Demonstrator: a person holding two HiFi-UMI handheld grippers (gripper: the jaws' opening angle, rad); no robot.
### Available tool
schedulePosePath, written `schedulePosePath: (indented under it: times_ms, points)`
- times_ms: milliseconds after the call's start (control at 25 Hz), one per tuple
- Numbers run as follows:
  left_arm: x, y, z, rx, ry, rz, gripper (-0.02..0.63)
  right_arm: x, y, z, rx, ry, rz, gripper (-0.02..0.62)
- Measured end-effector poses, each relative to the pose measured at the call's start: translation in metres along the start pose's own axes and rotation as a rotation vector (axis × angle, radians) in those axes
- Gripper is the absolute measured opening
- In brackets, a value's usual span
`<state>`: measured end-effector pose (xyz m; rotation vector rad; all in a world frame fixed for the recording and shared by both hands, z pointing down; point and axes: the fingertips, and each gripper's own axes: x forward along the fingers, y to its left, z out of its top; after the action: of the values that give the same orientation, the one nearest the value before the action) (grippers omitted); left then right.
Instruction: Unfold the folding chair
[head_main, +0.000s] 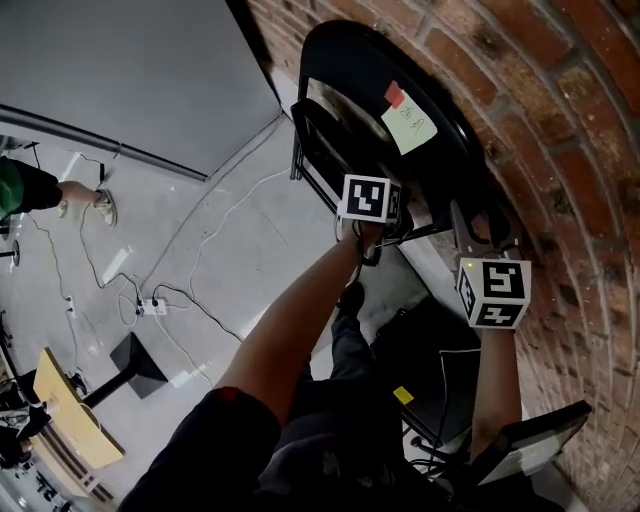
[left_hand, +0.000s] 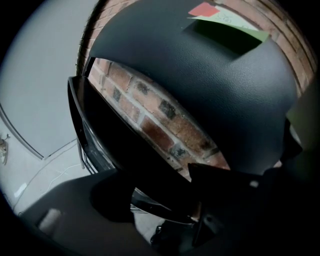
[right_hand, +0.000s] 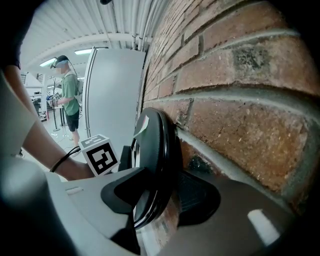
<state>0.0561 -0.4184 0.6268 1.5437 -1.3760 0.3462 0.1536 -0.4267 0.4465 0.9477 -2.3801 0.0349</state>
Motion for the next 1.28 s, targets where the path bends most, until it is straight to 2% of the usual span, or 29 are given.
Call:
schedulePosePath:
  times_ms: [240, 440, 600, 760, 920, 1280]
  points:
    - [-0.009, 0.005, -0.004, 0.001, -0.019, -0.004, 0.345, -0.001, 0.001, 0.000, 0.020, -0.015, 0.018, 0.189]
    - [-0.016, 0.017, -0.021, -0.105, 0.051, -0.023, 0.374, 0.000, 0.002, -0.001, 0.038, -0.004, 0.031, 0.187]
    - [-0.022, 0.019, -0.022, -0.050, 0.046, -0.005, 0.379, 0.001, 0.002, -0.001, 0.051, 0.005, 0.027, 0.188]
    - [-0.029, 0.024, -0.029, -0.070, 0.036, -0.005, 0.377, 0.001, 0.003, -0.002, 0.057, 0.013, 0.020, 0.189]
    - [-0.038, 0.029, -0.033, -0.023, 0.043, 0.005, 0.377, 0.003, 0.004, -0.002, 0.057, 0.015, 0.007, 0.189]
    - [-0.055, 0.041, -0.049, -0.025, 0.043, 0.004, 0.376, 0.004, 0.006, -0.005, 0.051, 0.025, -0.004, 0.190]
